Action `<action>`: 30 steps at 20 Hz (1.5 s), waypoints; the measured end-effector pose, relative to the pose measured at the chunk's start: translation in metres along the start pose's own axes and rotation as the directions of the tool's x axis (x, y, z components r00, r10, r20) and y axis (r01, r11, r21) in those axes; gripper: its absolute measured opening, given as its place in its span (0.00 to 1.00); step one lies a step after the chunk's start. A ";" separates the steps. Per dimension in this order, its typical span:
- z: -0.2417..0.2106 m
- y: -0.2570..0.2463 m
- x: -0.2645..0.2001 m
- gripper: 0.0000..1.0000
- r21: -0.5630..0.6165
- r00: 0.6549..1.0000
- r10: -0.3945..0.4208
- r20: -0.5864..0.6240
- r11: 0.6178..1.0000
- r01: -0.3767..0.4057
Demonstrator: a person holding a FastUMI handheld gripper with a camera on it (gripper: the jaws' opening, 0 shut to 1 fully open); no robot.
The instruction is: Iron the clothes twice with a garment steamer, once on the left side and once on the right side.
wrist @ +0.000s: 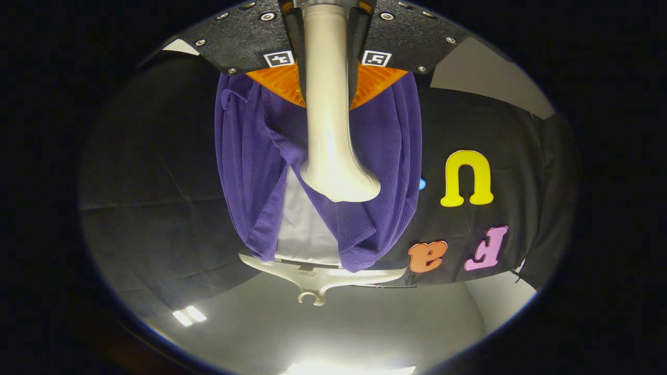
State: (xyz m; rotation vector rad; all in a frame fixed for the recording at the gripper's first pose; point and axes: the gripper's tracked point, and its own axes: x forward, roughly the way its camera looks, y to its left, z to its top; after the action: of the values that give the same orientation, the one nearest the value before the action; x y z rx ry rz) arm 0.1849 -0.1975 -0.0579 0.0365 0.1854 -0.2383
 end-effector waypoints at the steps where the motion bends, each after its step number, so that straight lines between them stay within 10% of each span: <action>1: -0.010 0.000 -0.002 0.32 0.004 1.000 0.008 -0.014 1.000 -0.008; 30: -0.209 -0.023 -0.035 0.33 0.003 0.934 0.017 -0.357 1.000 -0.017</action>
State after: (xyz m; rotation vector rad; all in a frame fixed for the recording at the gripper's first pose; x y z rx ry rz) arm 0.1085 -0.2001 -0.2569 0.0816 0.5480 -0.2124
